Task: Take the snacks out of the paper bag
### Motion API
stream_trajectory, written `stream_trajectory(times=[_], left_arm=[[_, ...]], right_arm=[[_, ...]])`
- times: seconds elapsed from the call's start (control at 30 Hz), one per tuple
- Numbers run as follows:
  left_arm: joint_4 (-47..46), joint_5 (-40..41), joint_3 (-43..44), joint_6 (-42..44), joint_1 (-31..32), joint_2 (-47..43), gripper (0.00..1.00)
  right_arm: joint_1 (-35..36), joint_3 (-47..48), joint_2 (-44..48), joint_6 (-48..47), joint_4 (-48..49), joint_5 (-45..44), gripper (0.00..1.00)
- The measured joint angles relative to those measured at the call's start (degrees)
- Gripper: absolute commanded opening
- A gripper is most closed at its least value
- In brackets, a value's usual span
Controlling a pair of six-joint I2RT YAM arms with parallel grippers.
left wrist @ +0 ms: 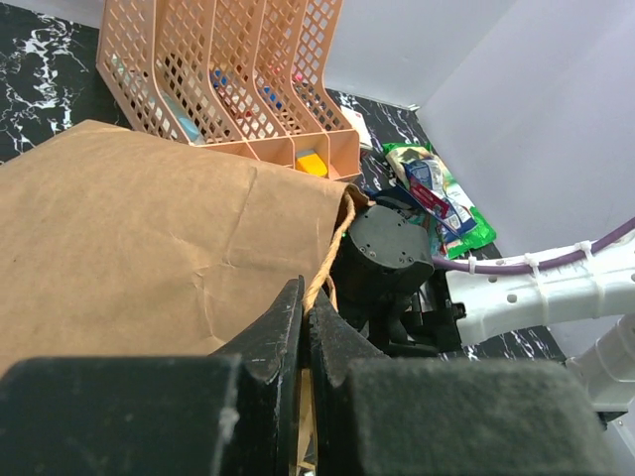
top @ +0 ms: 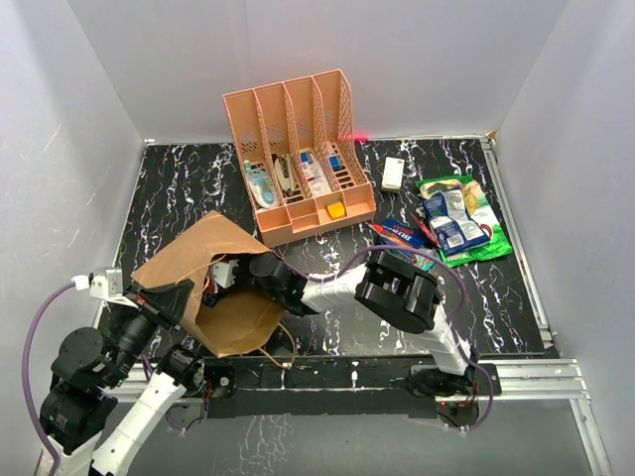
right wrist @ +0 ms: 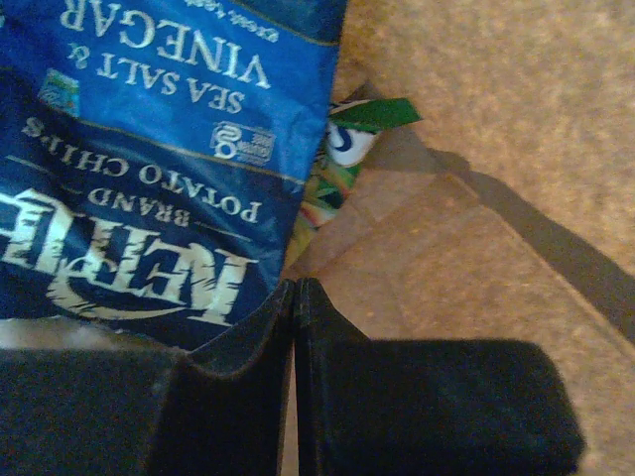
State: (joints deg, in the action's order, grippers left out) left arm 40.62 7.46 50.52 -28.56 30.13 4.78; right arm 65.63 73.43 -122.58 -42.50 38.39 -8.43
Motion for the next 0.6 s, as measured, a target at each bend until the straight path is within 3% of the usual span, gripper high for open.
stream_trajectory(times=[0.07, 0.13, 0.27, 0.37, 0.6], left_arm=[[0.15, 0.33, 0.00, -0.02, 0.00, 0.09, 0.00], [0.11, 0.52, 0.00, -0.02, 0.00, 0.28, 0.00], [-0.76, -0.11, 0.00, 0.00, 0.00, 0.76, 0.00], [-2.03, -1.86, 0.09, 0.17, 0.00, 1.95, 0.00], [-4.90, -7.54, 0.13, 1.36, 0.00, 6.27, 0.00]], right_arm=[[0.00, -0.52, -0.02, 0.85, -0.37, 1.33, 0.10], [-0.02, -0.59, -0.04, 1.66, -1.25, 2.67, 0.21], [-0.02, 0.90, -0.76, 4.28, -2.27, 6.54, 0.54], [-0.02, 2.99, -2.25, 7.21, -2.43, 8.90, 0.73], [0.20, 7.76, -6.67, 17.53, -4.92, 12.94, 0.94]])
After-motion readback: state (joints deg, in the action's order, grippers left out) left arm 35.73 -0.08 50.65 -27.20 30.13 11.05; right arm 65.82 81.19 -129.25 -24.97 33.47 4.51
